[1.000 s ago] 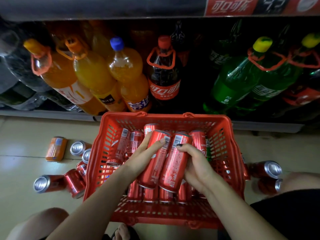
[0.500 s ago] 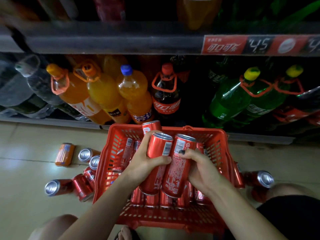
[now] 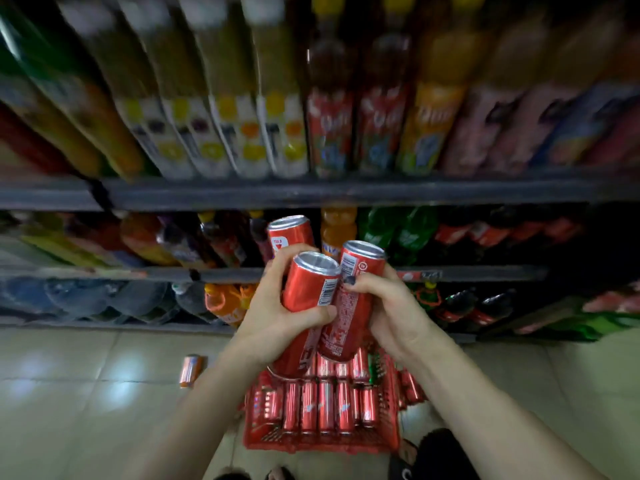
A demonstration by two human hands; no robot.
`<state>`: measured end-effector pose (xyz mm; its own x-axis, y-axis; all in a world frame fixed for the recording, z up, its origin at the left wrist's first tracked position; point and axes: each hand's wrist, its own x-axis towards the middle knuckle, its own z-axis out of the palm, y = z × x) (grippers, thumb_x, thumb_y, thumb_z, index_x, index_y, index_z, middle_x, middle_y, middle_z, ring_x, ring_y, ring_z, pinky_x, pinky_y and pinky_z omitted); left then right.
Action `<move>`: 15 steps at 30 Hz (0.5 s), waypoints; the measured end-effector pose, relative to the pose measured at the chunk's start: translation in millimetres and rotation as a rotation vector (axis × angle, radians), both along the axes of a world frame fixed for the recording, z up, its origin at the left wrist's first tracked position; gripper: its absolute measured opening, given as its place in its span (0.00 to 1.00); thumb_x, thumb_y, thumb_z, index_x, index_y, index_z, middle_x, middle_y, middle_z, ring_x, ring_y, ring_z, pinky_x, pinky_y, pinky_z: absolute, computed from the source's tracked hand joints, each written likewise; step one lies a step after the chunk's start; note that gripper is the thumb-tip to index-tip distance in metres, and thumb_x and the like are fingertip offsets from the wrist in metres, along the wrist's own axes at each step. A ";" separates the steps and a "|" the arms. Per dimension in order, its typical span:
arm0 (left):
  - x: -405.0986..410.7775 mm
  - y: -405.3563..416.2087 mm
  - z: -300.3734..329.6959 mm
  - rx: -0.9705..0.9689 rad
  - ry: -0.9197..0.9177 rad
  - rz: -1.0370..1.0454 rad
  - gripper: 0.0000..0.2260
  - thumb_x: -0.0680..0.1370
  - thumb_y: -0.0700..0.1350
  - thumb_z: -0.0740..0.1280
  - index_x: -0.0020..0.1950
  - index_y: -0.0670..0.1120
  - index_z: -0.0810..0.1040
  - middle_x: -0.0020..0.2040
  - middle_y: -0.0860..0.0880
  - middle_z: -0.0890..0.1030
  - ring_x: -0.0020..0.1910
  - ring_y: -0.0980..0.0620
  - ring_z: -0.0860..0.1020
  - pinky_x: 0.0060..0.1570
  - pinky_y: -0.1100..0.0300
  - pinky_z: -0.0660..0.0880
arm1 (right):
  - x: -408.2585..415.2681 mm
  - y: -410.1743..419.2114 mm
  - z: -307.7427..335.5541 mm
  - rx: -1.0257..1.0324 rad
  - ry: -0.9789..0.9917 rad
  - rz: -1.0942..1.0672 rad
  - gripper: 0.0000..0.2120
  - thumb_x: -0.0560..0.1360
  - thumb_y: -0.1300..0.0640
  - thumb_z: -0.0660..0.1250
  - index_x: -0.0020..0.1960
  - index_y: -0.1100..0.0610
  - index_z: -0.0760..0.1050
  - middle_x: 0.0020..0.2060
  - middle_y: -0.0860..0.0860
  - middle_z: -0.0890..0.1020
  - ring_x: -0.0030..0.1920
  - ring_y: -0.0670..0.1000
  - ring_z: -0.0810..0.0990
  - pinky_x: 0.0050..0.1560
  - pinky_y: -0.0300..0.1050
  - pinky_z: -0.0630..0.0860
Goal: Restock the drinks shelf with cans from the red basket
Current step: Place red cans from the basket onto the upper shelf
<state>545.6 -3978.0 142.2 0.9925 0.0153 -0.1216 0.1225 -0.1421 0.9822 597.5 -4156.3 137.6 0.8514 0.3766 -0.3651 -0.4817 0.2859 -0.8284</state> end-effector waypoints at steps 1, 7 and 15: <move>2.4 -1.9 36.7 0.011 -0.027 -0.003 0.34 0.62 0.53 0.80 0.66 0.65 0.72 0.64 0.43 0.77 0.58 0.44 0.82 0.50 0.54 0.82 | 1.2 -2.3 36.4 0.008 -0.021 -0.005 0.24 0.63 0.62 0.70 0.59 0.61 0.79 0.48 0.57 0.85 0.49 0.55 0.84 0.51 0.52 0.81; 14.9 -13.4 235.7 0.021 -0.199 -0.037 0.35 0.62 0.52 0.80 0.68 0.61 0.72 0.65 0.45 0.77 0.59 0.45 0.82 0.52 0.51 0.83 | 8.5 -19.9 238.6 -0.018 -0.178 0.003 0.22 0.65 0.61 0.71 0.59 0.58 0.79 0.49 0.56 0.85 0.50 0.58 0.84 0.51 0.56 0.80; 40.1 -37.8 435.6 -0.076 -0.502 -0.072 0.30 0.64 0.48 0.79 0.63 0.60 0.75 0.57 0.53 0.84 0.56 0.51 0.85 0.50 0.57 0.81 | 30.2 -42.1 434.7 0.066 -0.442 -0.009 0.24 0.68 0.65 0.68 0.64 0.66 0.75 0.59 0.69 0.81 0.59 0.68 0.81 0.63 0.66 0.77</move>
